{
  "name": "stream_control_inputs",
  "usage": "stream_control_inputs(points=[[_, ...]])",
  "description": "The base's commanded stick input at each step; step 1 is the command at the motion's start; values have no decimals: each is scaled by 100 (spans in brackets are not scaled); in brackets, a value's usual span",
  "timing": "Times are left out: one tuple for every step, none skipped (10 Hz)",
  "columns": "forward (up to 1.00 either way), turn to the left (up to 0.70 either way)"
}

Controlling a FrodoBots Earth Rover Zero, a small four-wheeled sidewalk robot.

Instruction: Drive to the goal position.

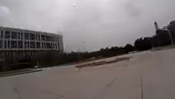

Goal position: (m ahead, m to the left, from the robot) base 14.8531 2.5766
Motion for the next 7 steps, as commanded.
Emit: stream_control_inputs(points=[[0,0],[0,0],[0,0],[15,0],[30,0],[70,0],[70,0]])
